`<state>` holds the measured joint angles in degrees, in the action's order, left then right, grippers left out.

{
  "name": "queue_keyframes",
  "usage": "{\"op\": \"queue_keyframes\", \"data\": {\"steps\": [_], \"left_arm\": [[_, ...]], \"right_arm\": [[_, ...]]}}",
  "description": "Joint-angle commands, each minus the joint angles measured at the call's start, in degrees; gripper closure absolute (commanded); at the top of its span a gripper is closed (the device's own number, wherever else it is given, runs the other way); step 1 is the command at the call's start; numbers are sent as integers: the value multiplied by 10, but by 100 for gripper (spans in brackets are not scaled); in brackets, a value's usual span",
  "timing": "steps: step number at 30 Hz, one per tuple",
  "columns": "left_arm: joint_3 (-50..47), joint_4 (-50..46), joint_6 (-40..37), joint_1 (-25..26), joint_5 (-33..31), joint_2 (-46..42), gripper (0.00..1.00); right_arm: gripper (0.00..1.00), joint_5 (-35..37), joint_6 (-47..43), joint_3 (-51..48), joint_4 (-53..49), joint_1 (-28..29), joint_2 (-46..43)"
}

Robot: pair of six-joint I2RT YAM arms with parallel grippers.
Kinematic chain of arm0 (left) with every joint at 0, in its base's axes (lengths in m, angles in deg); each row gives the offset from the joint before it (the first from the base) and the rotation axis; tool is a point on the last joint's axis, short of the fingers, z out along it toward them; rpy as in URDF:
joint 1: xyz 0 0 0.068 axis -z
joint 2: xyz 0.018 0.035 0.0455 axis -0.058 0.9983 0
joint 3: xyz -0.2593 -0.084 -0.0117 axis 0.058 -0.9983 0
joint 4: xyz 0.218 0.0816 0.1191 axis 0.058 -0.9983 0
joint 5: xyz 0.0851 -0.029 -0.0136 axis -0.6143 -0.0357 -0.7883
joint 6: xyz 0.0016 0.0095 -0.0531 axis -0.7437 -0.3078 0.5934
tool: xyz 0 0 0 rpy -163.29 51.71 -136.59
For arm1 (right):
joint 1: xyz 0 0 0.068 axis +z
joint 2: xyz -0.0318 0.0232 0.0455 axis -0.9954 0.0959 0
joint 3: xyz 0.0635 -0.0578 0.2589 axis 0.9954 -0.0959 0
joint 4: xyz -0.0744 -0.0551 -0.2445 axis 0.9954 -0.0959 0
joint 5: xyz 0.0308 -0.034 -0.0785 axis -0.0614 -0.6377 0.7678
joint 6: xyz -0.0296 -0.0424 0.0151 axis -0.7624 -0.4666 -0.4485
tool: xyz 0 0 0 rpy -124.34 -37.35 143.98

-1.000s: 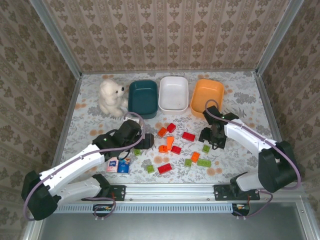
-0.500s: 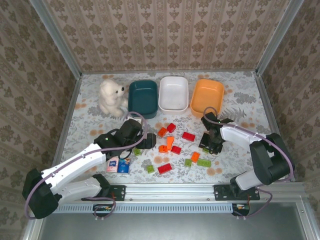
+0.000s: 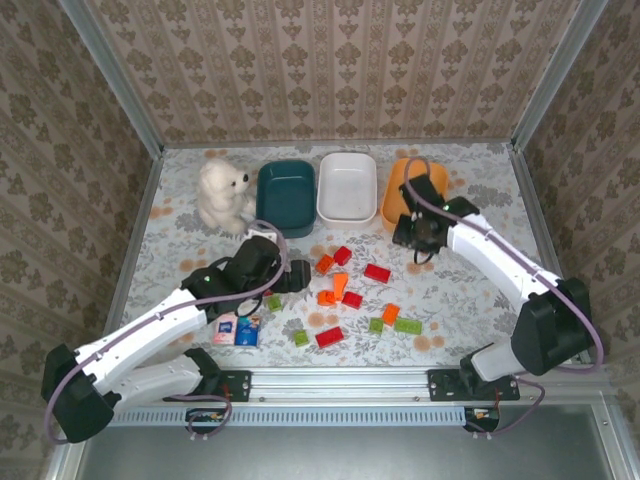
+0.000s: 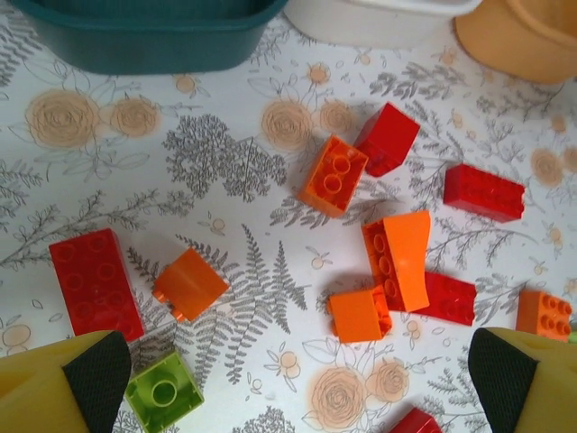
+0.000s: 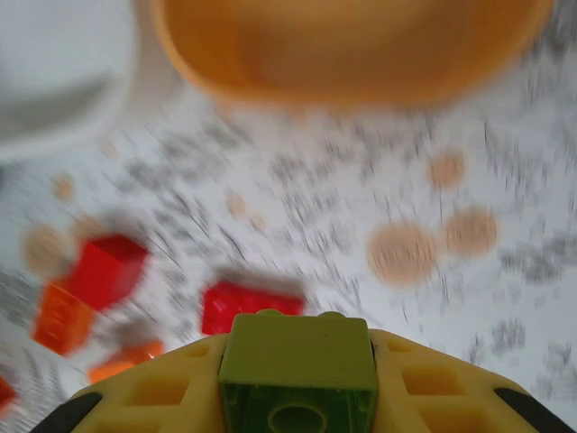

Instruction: Sort the legos into containers by color

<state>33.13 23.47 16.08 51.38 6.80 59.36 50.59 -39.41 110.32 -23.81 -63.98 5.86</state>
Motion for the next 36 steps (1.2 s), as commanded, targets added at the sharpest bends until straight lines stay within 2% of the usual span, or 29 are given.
{"op": "queue_keyframes", "data": {"steps": [1, 8, 12, 16, 19, 21, 24, 30, 33, 36], "left_arm": [[40, 16, 3, -27, -5, 0, 0], [87, -23, -21, -82, 16, 25, 0], [102, -58, -24, -91, 10, 29, 0], [101, -98, -16, -91, 2, 26, 0], [94, -126, -6, -92, -4, 21, 0], [86, -143, 2, -93, -12, 19, 0], [77, -162, 10, -97, -18, 24, 2], [72, -178, 8, -115, -3, 73, 3], [67, -187, 22, -142, 16, 103, 7], [56, -184, 31, -169, 39, 131, 11]], "right_arm": [[65, 15, -52, 60, -18, -40, 76], [65, -3, -78, 249, -25, -91, 286], [66, -5, -81, 344, -58, -108, 393], [63, -24, -76, 404, -74, -124, 459], [59, -45, -78, 443, -91, -131, 495], [46, -45, -82, 468, -108, -131, 508], [35, -45, -89, 480, -115, -131, 495], [34, -52, -105, 434, -80, -120, 375], [34, -68, -106, 326, -2, -98, 255], [33, -113, -119, 166, 129, -48, 114]]}}
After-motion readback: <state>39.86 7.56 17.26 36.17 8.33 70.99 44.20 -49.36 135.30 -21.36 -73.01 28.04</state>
